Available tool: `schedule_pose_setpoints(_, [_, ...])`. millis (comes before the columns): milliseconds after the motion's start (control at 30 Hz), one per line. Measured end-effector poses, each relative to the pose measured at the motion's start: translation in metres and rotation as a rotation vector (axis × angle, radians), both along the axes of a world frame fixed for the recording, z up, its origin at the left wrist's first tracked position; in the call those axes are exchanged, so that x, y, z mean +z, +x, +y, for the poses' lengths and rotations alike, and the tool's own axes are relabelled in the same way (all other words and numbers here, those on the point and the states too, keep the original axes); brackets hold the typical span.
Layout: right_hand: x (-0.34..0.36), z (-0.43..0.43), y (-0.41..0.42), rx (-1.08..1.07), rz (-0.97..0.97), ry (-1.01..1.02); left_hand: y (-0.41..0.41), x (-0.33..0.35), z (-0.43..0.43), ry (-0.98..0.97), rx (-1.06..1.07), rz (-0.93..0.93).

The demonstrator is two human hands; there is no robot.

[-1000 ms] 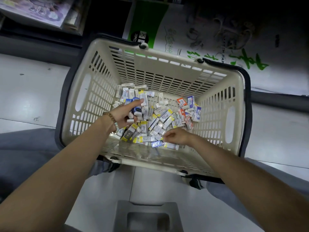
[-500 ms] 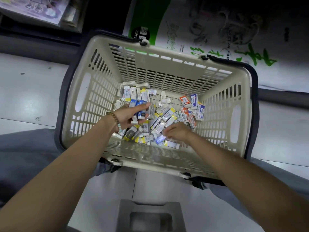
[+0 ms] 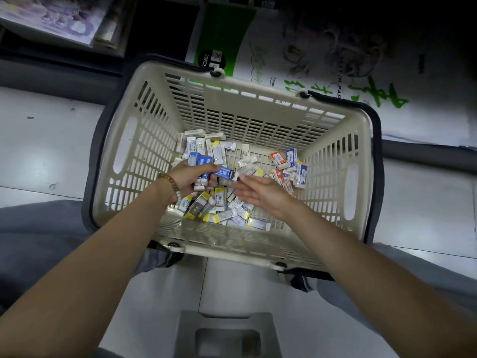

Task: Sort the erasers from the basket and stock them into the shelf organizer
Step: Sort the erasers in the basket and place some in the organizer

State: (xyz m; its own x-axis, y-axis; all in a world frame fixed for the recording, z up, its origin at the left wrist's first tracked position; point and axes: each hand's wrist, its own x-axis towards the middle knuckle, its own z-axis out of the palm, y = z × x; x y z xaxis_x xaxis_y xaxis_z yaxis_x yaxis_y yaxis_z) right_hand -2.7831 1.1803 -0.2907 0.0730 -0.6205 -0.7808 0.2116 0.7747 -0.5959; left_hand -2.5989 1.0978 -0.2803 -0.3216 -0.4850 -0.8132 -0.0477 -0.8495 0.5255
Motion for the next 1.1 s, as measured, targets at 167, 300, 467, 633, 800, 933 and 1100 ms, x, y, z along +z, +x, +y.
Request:
schedule_pose_setpoints(167, [-0.042, 0.033, -0.002, 0.662, 0.28, 0.129, 0.002, -0.003, -0.009, 0.038, 0.196, 0.061])
schedule_pose_setpoints(300, [-0.051, 0.027, 0.001, 0.761, 0.456, 0.067, 0.003, -0.006, -0.01, 0.057, 0.198, 0.065])
schedule_pose_setpoints(467, [-0.053, 0.028, -0.014, 0.843, 0.634, -0.027, -0.001, -0.004, -0.01, 0.075, 0.192, 0.07])
schedule_pose_setpoints(633, [-0.054, 0.032, 0.008, 0.734, 0.556, 0.012, -0.002, -0.001, -0.01, 0.083, 0.204, 0.081])
schedule_pose_setpoints(800, [-0.062, 0.029, 0.024, 0.724, 0.568, 0.127, -0.003, 0.002, -0.01, 0.115, 0.239, 0.105])
schedule_pose_setpoints(933, [-0.066, 0.027, 0.027, 0.665, 0.575, 0.155, -0.004, 0.004, -0.009, 0.124, 0.249, 0.108])
schedule_pose_setpoints(1100, [-0.029, 0.009, -0.006, 0.581, 0.341, 0.197, -0.003, 0.008, -0.011, 0.092, 0.25, 0.126])
